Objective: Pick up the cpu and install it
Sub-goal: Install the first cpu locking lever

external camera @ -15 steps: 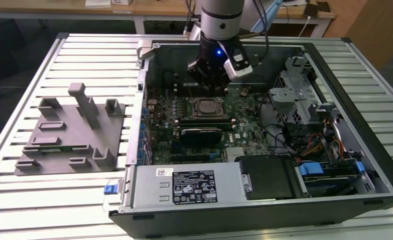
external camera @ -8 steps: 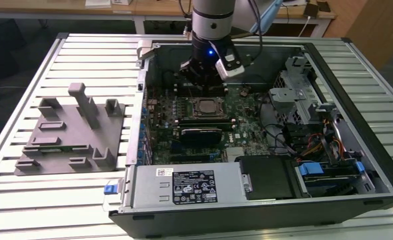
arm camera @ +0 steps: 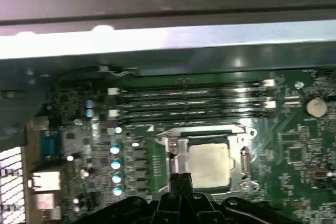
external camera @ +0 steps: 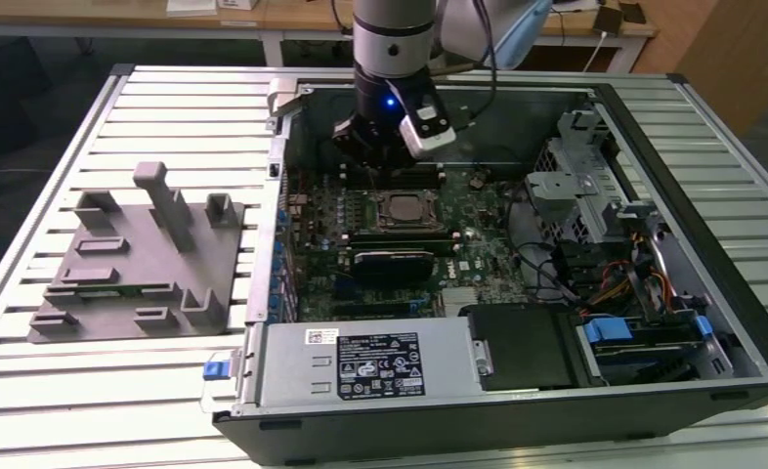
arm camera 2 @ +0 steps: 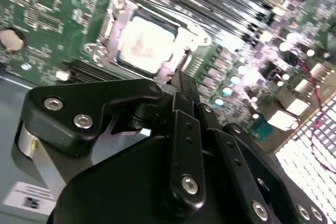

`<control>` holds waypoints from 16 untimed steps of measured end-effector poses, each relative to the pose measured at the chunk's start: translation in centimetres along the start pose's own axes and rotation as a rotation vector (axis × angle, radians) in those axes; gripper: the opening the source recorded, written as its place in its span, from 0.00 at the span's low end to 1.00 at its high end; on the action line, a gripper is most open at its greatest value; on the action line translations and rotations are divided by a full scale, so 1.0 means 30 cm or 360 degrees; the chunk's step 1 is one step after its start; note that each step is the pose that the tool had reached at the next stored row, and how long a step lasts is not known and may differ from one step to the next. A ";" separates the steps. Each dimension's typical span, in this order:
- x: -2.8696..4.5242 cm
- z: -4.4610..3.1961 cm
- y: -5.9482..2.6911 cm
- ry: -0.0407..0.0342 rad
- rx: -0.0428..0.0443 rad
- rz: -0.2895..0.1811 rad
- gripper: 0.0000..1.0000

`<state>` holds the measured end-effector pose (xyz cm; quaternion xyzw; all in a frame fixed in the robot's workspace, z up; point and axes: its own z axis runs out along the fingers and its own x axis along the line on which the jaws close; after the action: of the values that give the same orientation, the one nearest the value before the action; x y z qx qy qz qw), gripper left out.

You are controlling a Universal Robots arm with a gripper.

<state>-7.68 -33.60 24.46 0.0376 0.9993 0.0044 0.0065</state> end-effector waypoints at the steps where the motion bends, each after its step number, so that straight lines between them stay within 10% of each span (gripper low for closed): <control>1: 0.010 0.000 -0.001 0.0000 0.0000 0.0000 0.11; 12: 0.100 -0.001 -0.008 0.0000 -0.0001 0.0000 0.11; 16: 0.108 -0.001 -0.008 0.0003 -0.0048 0.0000 0.11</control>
<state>-10.93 -33.60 24.45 0.0376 0.9991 0.0196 0.0060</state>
